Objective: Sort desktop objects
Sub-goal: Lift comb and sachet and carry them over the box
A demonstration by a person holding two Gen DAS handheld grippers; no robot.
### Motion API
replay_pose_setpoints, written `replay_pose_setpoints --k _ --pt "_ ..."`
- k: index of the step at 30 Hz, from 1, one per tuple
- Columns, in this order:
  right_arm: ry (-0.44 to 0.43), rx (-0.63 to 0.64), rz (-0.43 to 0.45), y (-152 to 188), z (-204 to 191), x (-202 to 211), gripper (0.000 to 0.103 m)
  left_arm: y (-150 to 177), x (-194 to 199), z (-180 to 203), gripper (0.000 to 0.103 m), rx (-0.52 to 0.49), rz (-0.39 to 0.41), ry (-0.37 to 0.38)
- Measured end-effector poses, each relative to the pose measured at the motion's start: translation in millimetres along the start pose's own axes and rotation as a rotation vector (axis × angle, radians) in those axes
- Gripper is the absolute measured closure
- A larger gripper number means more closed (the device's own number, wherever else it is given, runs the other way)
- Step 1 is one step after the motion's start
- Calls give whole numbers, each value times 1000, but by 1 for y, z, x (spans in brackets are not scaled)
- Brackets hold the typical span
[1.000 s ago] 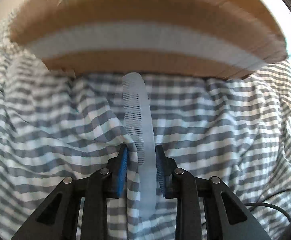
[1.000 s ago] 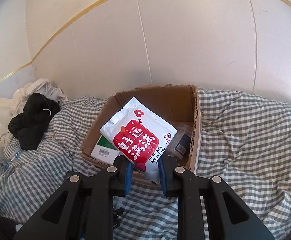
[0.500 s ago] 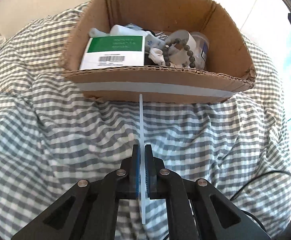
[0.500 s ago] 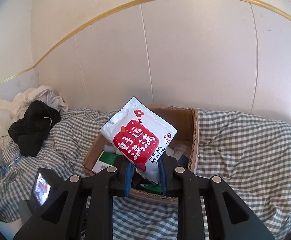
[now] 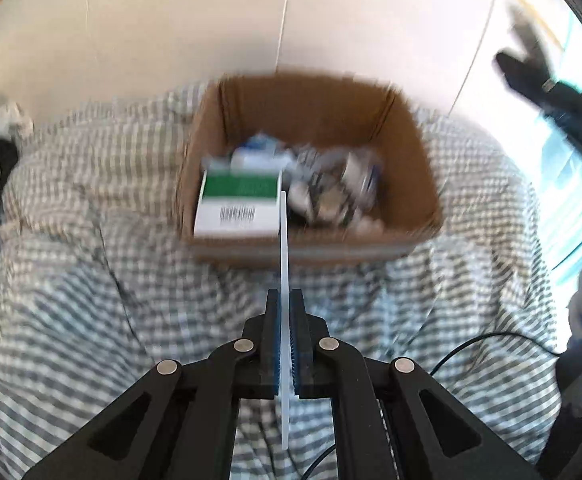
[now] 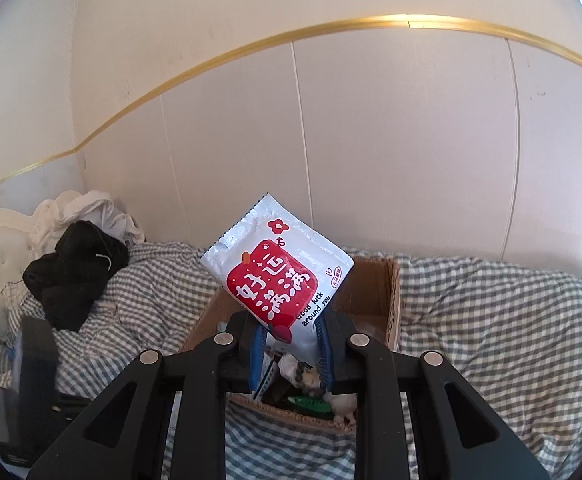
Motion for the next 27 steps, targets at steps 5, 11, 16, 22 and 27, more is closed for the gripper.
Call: replay_pose_setpoints --k 5,11,16,22,27 --pt "13 14 30 -14 3 0 82 -47 23 14 99 -10 138 34" --pt "35 26 61 -32 9 -8 82 -107 33 30 99 -19 292 53" --pt "44 21 72 -39 15 -19 82 -145 22 43 99 -21 366 69" --pt "44 1 40 -29 24 -50 82 -166 -18 52 99 -45 379 65" --pt "21 -8 -37 3 24 -85 82 -159 -72 44 99 -62 320 56"
Point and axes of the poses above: each gripper's, at about its wrist camera, not at the fingertips, and x roughly against the way its jaws point, z to its right, y to its underside, the point moved 10 cm from there along -x, roughly the way its jaws point, and after that the axes turned 12 degrees about x, right-handed, at the moved point
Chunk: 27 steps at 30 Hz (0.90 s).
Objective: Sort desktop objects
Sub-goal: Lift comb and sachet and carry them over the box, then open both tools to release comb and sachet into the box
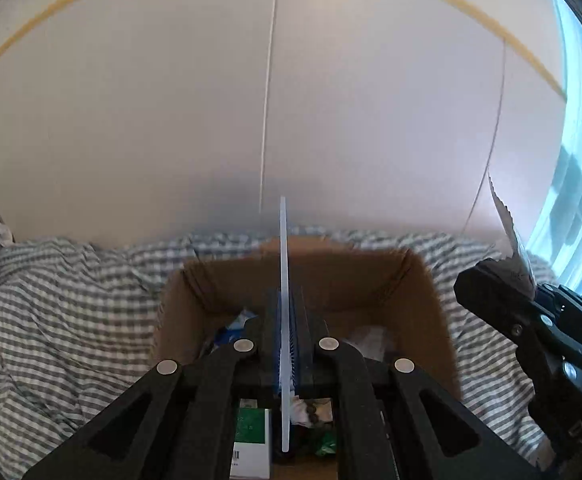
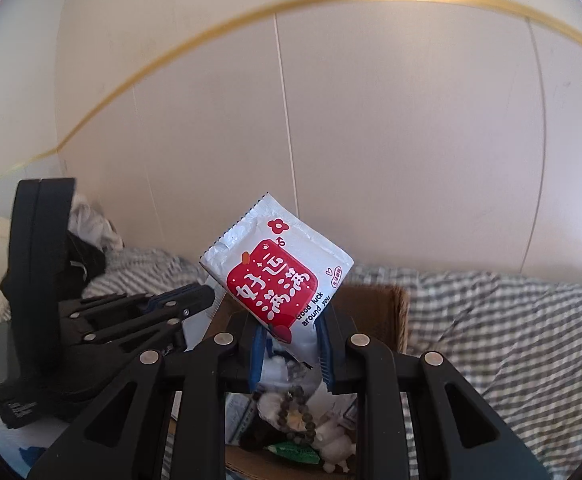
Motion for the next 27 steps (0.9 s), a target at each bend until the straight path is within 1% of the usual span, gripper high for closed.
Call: replay_pose_setpoints --k 3,7,10,12,13,14,15,16,17,18,19,21,22,23,24,25,26,27 --pt "-5 -6 -57 23 2 -25 82 12 -22 -4 99 -17 -32 -9" --pt "-12 -25 -124 52 8 -54 82 27 -48 -18 99 -15 -77 -39" --pt "-3 -30 -172 71 11 -70 82 34 -57 -24 99 3 -102 -58" --pt "9 -40 -189 79 16 -74 81 34 -54 -27 97 15 -98 -67" --pt "11 -42 -196 81 17 -75 78 33 -53 -28 97 21 -97 -68" --pt "20 -40 -203 82 18 -74 73 31 -50 -31 93 30 -95 -69" --pt "26 -37 -203 82 19 -72 69 29 -50 -34 87 37 -91 -69" --pt "33 -36 -203 79 18 -70 54 27 -45 -35 81 45 -85 -68" --pt "44 -38 -197 78 18 -66 42 25 -41 -36 66 51 -78 -70" --pt "46 -41 -181 75 18 -60 41 22 -35 -36 50 58 -63 -71" --pt "45 -40 -174 75 22 -59 41 20 -29 -37 46 60 -47 -73" --pt "58 -21 -165 65 14 -59 41 15 -17 -37 45 59 -23 -78" --pt "68 -15 -158 62 17 -57 40 12 -11 -35 45 60 -16 -76" --pt "78 -12 -146 57 19 -50 37 10 -6 -33 42 61 -9 -73" --pt "84 -13 -128 51 20 -42 34 6 1 -32 37 62 3 -70" --pt "88 -16 -112 46 22 -35 29 2 6 -33 33 63 18 -69" --pt "95 -20 -94 41 23 -27 23 -3 16 -31 26 61 38 -69" --pt "107 -23 -73 36 25 -17 20 -8 23 -28 20 59 56 -68"
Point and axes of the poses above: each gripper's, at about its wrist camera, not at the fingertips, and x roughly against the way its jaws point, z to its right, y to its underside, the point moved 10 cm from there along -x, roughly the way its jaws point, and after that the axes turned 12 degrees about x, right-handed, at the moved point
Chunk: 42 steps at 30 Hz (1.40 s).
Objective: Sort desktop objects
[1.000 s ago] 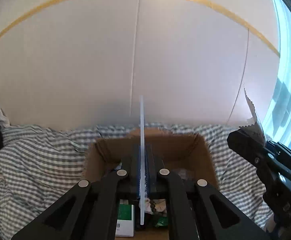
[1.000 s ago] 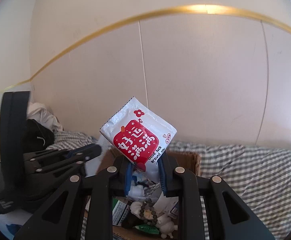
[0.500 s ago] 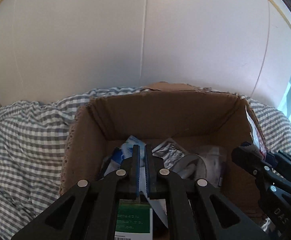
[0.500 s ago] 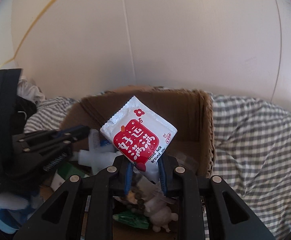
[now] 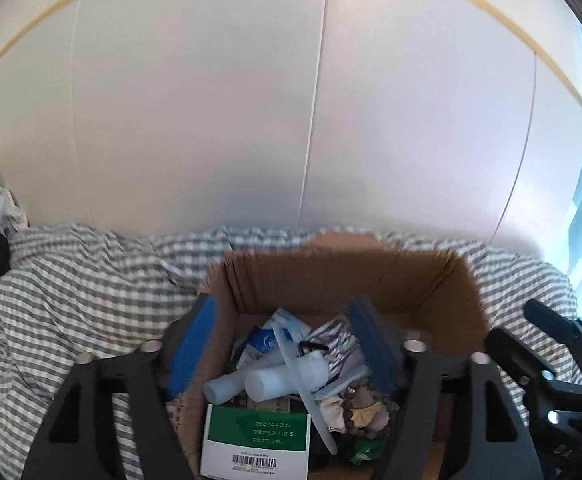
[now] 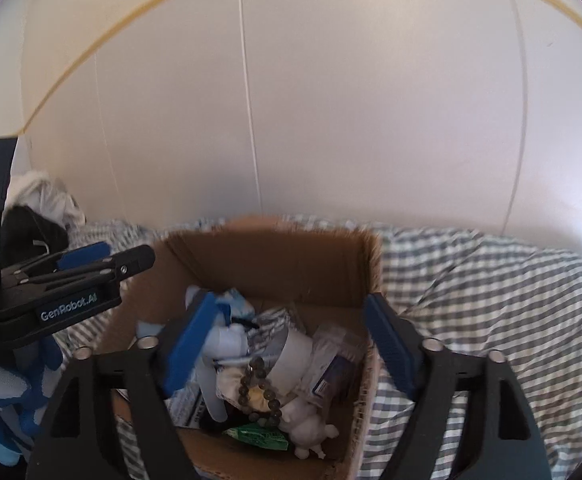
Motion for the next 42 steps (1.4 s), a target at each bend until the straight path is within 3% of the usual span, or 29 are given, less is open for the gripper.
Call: replay_pose_setpoints --k 2,5,10,17,23,29,42 --pt "24 -9 41 -9 6 20 8 -11 20 4 13 -9 47 5" --pt "51 -14 91 -22 10 46 0 -23 43 6 0 -27 94 2" --pt "73 -9 122 -38 13 80 0 -36 81 9 0 -33 150 7" --pt "75 14 159 -34 2 122 0 -32 112 9 0 -76 234 -70" --pt "116 9 121 2 1 130 0 3 100 -4 0 -67 168 -96" --pt "137 -12 30 48 5 108 0 32 73 -8 0 -43 90 -92" --pt "107 -17 -39 92 -5 68 0 74 33 -21 0 -65 13 -126"
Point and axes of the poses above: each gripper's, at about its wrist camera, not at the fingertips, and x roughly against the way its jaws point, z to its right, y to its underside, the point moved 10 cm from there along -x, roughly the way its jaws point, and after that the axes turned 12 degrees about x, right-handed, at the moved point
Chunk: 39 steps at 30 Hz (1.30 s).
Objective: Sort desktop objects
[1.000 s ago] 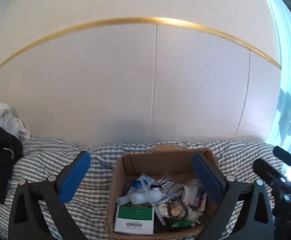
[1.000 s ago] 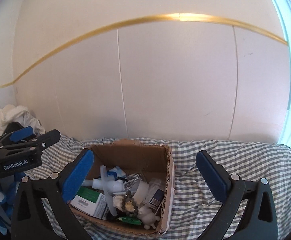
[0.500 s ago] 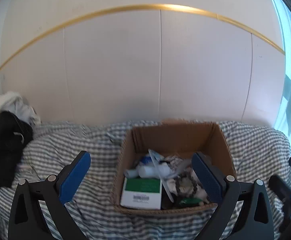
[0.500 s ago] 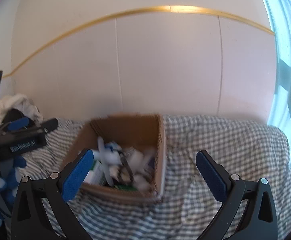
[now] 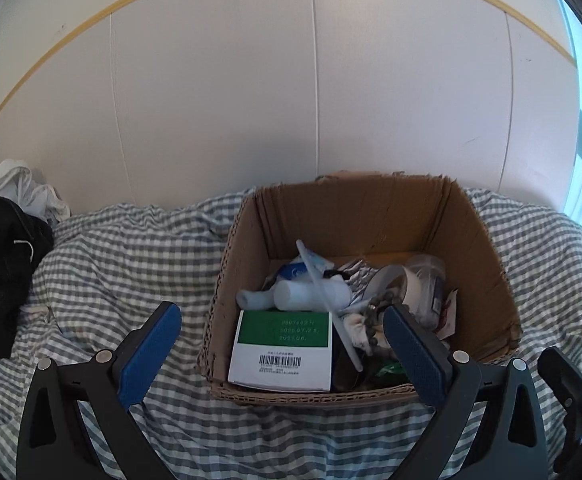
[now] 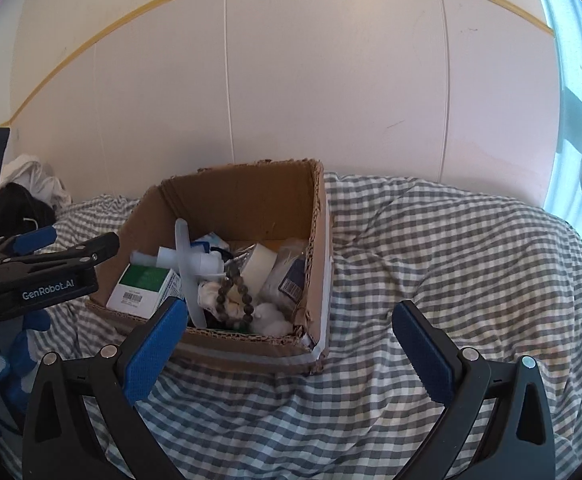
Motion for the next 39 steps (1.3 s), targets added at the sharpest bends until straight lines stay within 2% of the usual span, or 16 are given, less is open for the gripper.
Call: replay_pose_setpoints --k 20,33,39 --pt "5 27 -19 10 -5 -9 0 10 1 12 0 -46 6 31" --pt "2 24 -33 14 -5 -11 0 20 -10 8 0 -36 -37 6" --pt "0 26 -38 15 -6 -12 0 21 -11 8 0 -44 -33 0"
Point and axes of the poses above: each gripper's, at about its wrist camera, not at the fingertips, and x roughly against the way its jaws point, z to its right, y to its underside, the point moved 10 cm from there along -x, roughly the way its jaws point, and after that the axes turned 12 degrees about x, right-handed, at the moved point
